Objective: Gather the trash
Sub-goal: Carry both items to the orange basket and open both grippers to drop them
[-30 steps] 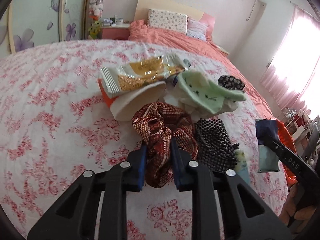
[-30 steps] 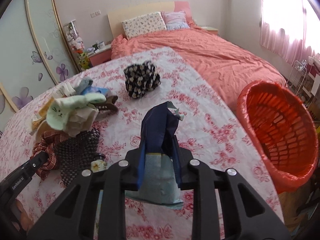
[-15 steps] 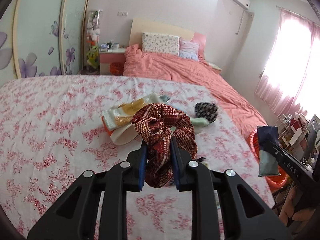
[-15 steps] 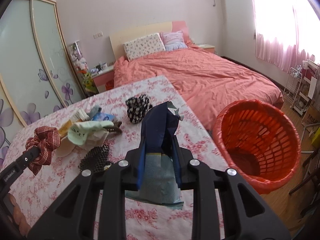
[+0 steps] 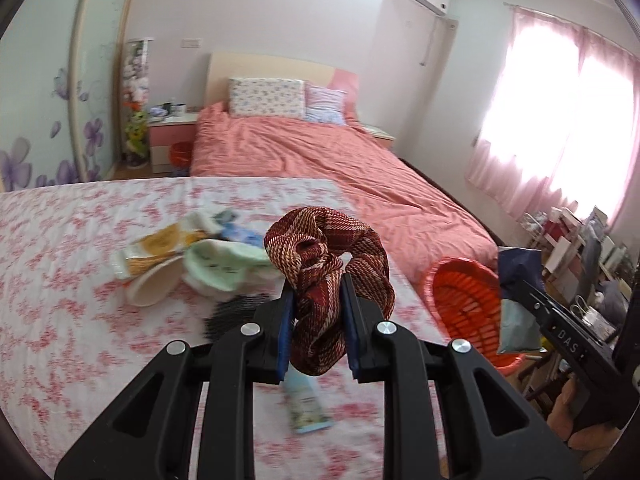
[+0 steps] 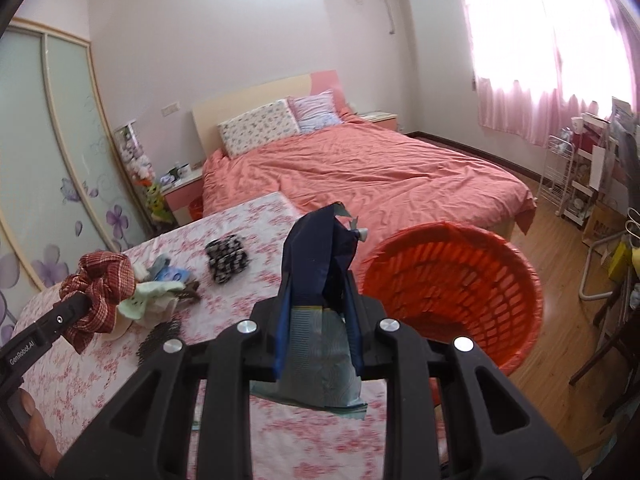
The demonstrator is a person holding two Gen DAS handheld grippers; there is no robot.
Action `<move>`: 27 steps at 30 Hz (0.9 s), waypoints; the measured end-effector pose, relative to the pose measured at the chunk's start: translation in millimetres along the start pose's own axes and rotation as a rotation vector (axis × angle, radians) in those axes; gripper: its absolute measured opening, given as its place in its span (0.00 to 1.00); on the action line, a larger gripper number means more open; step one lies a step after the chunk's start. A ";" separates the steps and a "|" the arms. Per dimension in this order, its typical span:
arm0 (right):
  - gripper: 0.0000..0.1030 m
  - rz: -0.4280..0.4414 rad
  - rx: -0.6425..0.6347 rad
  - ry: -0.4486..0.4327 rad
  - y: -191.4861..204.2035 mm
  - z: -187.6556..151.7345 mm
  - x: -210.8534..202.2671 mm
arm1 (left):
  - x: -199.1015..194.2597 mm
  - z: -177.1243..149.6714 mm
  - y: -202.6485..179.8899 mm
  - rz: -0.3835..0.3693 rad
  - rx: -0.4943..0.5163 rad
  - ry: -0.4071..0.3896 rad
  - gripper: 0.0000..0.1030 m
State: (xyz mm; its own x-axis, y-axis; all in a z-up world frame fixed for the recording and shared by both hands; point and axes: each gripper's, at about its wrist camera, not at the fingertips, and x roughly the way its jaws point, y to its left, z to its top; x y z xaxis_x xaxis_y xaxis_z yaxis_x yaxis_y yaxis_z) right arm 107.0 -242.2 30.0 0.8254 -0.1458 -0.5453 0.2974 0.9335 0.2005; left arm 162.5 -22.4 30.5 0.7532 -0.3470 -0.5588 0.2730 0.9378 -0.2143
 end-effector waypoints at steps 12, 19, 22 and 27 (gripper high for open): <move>0.24 -0.053 0.081 -0.023 -61.7 8.0 0.6 | 39.0 2.4 -69.0 -0.164 0.082 0.054 0.21; 0.24 -0.083 0.128 -0.024 -96.7 13.9 14.8 | 64.3 -3.0 -115.8 -0.254 0.148 0.100 0.22; 0.24 -0.091 0.149 -0.024 -112.2 16.8 21.7 | 76.2 -4.5 -133.1 -0.284 0.170 0.122 0.22; 0.25 -0.107 0.174 -0.026 -132.9 24.4 36.2 | 96.7 -7.6 -162.6 -0.320 0.207 0.151 0.22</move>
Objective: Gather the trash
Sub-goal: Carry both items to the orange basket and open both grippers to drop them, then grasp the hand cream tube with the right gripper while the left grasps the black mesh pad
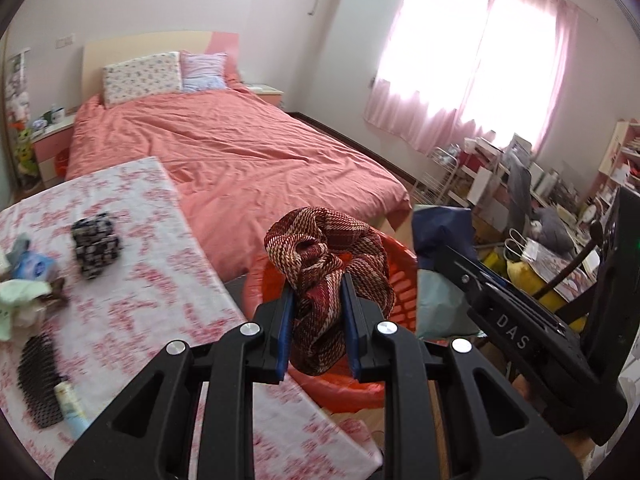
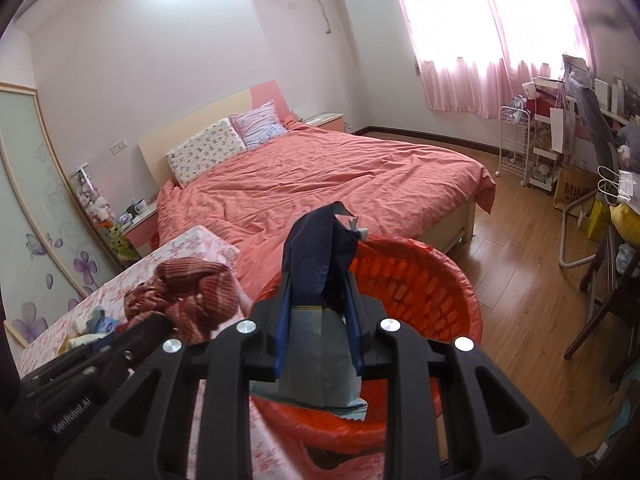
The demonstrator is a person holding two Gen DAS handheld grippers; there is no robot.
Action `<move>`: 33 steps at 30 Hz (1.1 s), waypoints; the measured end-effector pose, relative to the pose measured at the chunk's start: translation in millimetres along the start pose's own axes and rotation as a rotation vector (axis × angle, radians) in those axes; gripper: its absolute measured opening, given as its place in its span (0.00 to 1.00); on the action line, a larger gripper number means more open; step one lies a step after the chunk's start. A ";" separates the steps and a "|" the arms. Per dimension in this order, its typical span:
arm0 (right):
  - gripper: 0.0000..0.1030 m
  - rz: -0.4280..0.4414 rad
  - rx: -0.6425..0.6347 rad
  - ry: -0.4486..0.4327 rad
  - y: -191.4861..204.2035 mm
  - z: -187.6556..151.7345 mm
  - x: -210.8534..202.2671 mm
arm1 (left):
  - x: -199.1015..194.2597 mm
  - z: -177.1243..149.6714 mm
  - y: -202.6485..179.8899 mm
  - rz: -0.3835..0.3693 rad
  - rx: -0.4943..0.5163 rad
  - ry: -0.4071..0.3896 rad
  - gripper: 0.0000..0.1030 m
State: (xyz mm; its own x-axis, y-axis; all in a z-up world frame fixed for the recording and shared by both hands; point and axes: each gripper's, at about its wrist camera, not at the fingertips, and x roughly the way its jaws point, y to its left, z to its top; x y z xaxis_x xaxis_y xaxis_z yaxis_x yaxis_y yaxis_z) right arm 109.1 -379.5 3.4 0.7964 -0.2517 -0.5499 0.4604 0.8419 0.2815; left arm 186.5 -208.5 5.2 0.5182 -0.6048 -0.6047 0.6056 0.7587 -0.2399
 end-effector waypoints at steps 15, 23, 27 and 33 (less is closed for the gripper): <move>0.64 -0.053 0.023 0.033 -17.1 -3.3 34.6 | 24.1 -13.7 17.2 0.144 -0.022 0.064 0.73; 0.71 -0.037 -0.062 0.036 16.8 -17.8 20.6 | -20.3 -31.3 62.9 0.315 -0.032 0.015 0.82; 0.71 -0.007 -0.120 0.058 46.4 -26.3 15.5 | -47.0 -41.0 97.8 0.408 -0.085 -0.022 0.85; 0.71 0.041 -0.246 0.108 109.8 -55.7 15.6 | -88.5 -62.2 157.9 0.552 -0.181 -0.050 0.85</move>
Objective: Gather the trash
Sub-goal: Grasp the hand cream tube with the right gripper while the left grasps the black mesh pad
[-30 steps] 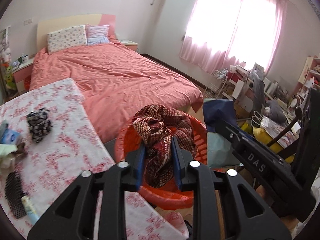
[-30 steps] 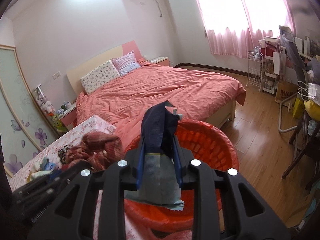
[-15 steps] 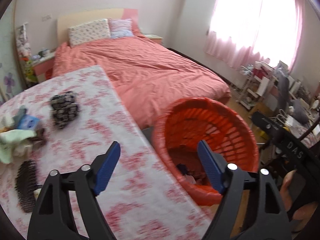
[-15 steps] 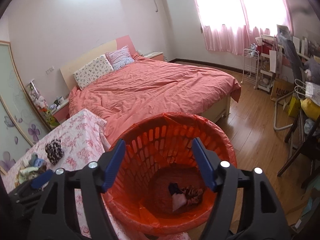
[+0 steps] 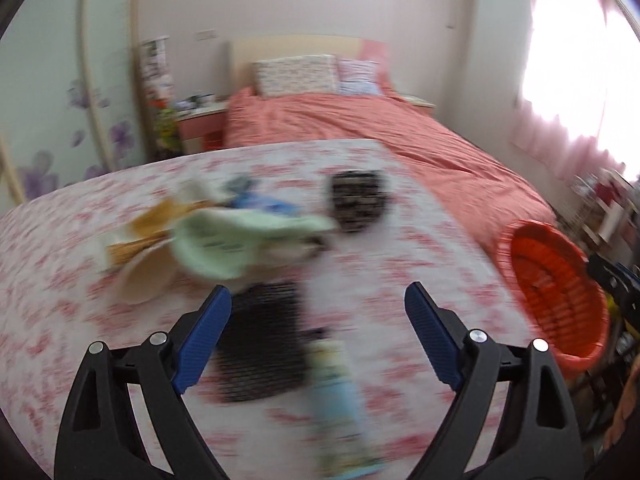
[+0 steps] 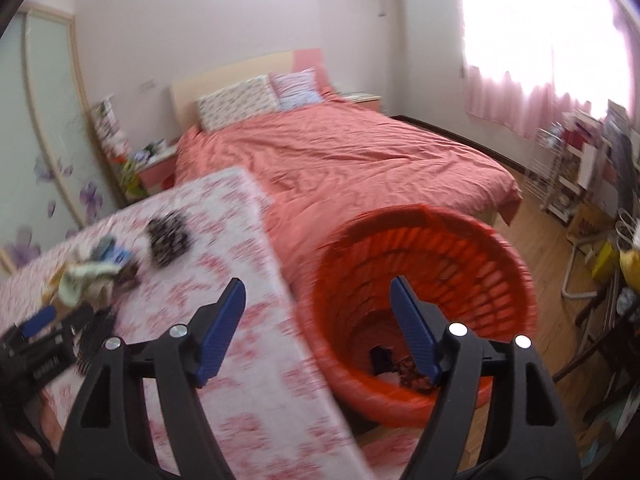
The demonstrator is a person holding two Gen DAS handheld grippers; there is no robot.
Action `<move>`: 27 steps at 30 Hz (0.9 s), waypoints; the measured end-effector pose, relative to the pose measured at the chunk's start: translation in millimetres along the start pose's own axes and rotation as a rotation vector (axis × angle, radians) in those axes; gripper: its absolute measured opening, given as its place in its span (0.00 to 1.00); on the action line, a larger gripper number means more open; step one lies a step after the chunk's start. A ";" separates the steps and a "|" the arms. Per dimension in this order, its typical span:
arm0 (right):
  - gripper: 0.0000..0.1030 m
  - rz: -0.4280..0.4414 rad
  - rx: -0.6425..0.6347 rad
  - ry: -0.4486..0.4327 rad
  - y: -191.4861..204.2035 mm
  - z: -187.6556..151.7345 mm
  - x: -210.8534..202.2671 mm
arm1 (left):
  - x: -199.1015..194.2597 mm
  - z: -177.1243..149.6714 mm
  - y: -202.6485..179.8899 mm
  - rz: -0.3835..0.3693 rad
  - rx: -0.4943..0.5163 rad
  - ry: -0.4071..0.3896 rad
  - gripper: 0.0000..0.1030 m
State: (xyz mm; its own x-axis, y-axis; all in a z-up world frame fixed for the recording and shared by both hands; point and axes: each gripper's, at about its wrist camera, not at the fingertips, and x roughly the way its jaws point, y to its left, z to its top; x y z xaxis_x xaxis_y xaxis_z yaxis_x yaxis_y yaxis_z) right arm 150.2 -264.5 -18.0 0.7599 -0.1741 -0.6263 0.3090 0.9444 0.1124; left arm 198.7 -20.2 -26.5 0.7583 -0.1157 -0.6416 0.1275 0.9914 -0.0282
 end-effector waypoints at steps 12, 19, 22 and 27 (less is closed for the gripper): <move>0.52 0.251 -0.220 0.187 142.9 -49.2 25.4 | -4.4 -21.2 120.2 0.190 -0.178 0.034 0.85; 0.37 0.288 -0.272 0.274 185.3 -74.0 40.3 | -3.8 -33.2 149.7 0.171 -0.230 0.057 0.85; 0.29 0.275 -0.282 0.276 190.5 -76.6 43.1 | -1.6 -36.0 152.8 0.151 -0.234 0.065 0.85; 0.26 0.236 -0.299 0.255 189.7 -75.7 46.5 | 1.7 -38.6 145.6 0.118 -0.226 0.080 0.85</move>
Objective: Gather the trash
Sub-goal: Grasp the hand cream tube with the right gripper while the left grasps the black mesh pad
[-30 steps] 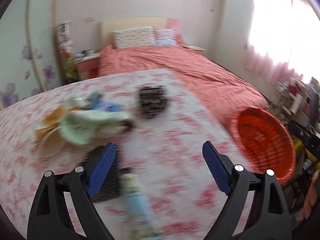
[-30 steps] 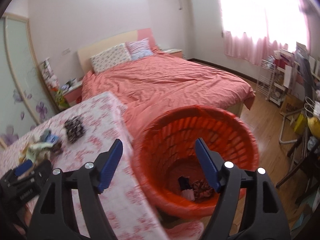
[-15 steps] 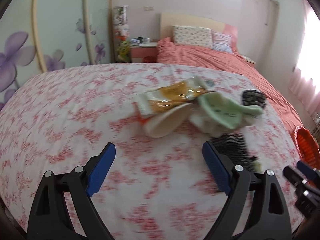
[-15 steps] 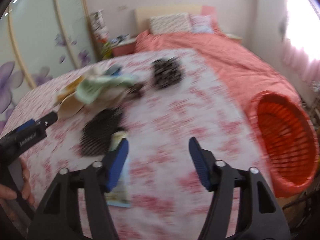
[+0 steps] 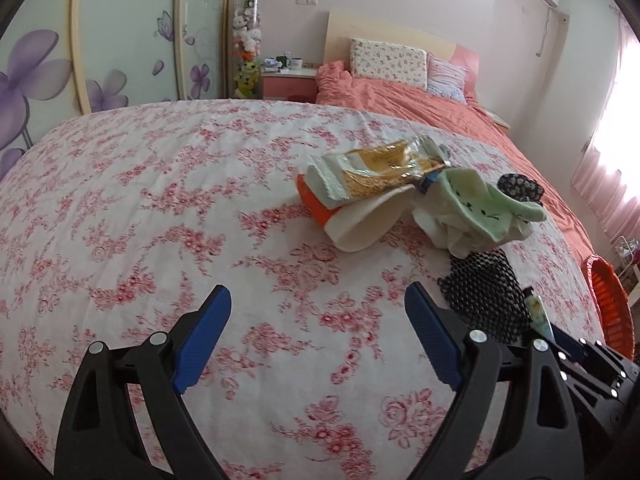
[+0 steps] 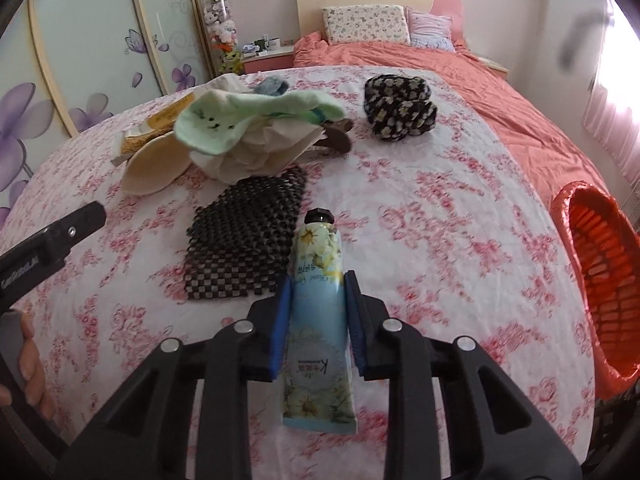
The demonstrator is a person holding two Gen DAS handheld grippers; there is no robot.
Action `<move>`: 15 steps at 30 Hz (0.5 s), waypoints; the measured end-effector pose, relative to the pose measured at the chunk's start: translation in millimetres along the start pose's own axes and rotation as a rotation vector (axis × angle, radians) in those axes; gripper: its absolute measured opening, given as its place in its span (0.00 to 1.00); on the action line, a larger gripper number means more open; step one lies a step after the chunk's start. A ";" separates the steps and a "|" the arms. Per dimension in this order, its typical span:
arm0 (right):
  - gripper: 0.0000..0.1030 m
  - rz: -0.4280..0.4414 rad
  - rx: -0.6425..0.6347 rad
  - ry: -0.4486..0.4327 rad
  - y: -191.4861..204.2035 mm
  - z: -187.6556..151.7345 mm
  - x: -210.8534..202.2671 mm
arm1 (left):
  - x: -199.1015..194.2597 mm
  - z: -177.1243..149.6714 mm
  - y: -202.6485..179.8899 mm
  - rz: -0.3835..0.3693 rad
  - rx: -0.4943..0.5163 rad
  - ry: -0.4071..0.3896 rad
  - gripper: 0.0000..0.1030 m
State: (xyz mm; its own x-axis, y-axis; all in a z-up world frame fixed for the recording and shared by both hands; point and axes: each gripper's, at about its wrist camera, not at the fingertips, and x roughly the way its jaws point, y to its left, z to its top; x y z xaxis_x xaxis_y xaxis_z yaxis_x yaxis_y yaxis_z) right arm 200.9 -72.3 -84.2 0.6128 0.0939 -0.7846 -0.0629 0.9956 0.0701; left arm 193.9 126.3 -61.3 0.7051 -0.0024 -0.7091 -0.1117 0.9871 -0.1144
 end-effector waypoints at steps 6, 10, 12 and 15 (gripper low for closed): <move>0.26 -0.063 0.153 -0.007 -57.2 17.0 7.9 | 0.6 -3.4 -22.3 -0.044 0.036 0.010 0.85; 0.29 -0.066 0.225 -0.008 -84.6 20.1 11.6 | 6.3 -4.0 -48.2 -0.099 0.059 0.038 0.85; 0.29 -0.067 0.229 -0.011 -88.5 20.3 13.4 | 9.0 -5.2 -60.8 -0.126 0.069 0.050 0.85; 0.29 -0.075 0.214 -0.014 -89.7 24.5 18.8 | 13.8 -5.5 -82.4 -0.155 0.093 0.063 0.85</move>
State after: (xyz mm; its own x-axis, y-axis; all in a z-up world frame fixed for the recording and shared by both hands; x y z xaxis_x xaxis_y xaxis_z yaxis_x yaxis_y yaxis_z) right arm 237.3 -159.7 -90.2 0.6208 0.0183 -0.7837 0.1506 0.9783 0.1422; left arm 209.0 44.1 -65.5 0.6635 -0.1626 -0.7303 0.0618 0.9847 -0.1631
